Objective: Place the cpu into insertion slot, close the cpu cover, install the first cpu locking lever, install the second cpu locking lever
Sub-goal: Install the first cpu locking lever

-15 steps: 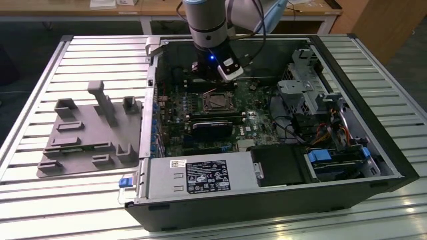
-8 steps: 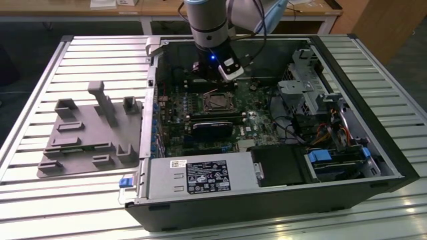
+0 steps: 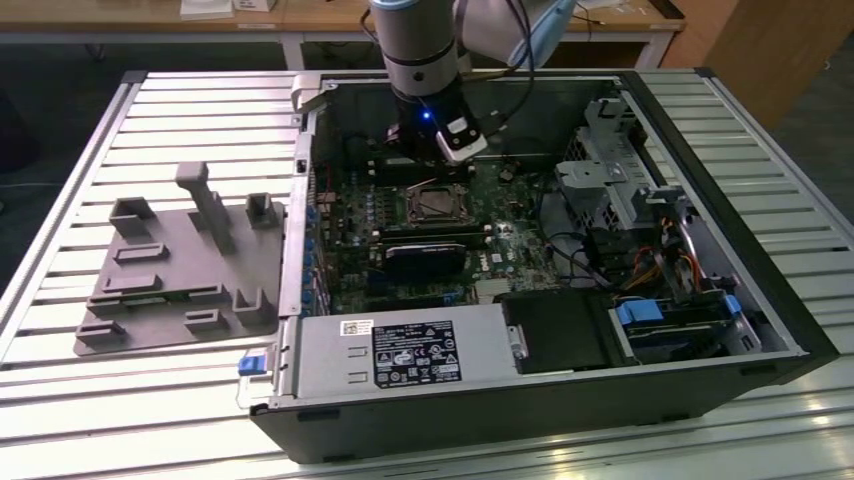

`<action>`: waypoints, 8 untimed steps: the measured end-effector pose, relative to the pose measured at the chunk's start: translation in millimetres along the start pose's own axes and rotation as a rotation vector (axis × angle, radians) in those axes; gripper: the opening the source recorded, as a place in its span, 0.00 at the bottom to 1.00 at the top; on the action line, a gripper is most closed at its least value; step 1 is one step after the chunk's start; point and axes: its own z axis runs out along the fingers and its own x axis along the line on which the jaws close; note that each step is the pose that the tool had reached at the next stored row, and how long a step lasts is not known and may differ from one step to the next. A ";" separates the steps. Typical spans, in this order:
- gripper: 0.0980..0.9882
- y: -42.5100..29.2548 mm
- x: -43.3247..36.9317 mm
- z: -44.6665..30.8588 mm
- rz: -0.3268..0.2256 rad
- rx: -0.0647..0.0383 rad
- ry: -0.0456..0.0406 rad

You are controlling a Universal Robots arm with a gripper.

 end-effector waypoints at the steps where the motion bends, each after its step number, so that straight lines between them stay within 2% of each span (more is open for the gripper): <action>1: 0.00 0.0 0.0 0.0 0.000 0.000 0.0000; 5: 0.00 0.0 0.1 0.1 0.003 0.001 -0.0006; 8: 0.00 -0.1 0.4 0.6 0.039 0.007 -0.0079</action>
